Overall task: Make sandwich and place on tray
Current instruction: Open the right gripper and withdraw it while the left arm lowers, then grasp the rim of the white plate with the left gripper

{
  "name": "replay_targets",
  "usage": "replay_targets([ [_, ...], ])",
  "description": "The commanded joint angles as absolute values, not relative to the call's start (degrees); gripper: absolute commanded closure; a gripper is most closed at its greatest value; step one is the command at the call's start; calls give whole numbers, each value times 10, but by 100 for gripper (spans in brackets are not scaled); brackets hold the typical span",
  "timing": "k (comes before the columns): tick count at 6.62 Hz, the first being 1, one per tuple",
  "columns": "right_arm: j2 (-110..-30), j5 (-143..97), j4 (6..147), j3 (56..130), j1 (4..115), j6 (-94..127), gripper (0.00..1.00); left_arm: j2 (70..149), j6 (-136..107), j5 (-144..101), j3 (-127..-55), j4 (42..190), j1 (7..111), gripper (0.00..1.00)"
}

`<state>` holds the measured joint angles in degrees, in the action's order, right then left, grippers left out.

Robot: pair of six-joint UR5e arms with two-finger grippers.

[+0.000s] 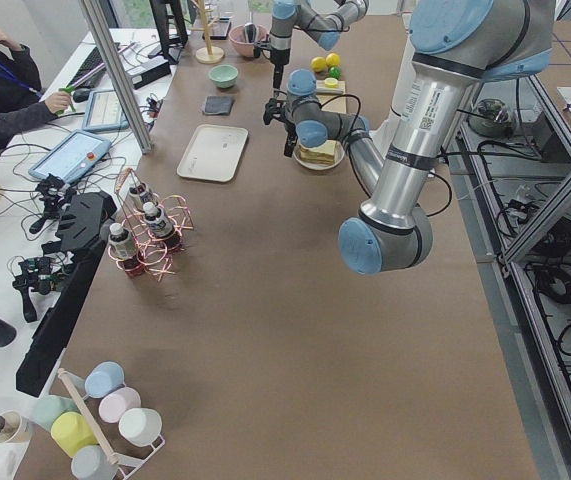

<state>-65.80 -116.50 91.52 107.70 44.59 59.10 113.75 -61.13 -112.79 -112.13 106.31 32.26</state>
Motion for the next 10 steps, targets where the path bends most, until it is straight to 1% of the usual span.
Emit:
replay_targets([
  [1,-713,-1235,960,1066,578,410,0,1135,-674,-1124,-1092,1151,304,2],
  [2,-725,-1247,1013,1064,642,314,0,1131,-684,-1126,-1065,1188,298,2],
  [3,-734,-1300,1059,1035,716,228,0,1130,-686,-1124,-1061,1189,298,2],
  [4,-774,-1314,1055,1006,774,90,0,1129,-686,-1123,-1061,1187,298,2],
  [6,-780,-1310,1053,899,859,-92,0,1123,-686,-1124,-1058,1180,299,2],
  [7,-785,-1310,1053,857,899,-191,0,1125,-686,-1123,-1051,1155,296,2],
  [8,-802,-1310,1051,842,910,-211,0,1131,-679,-1123,-1030,1147,287,2],
  [10,-840,-1310,980,837,914,-206,0,1133,-680,-1101,-1020,1150,261,3],
])
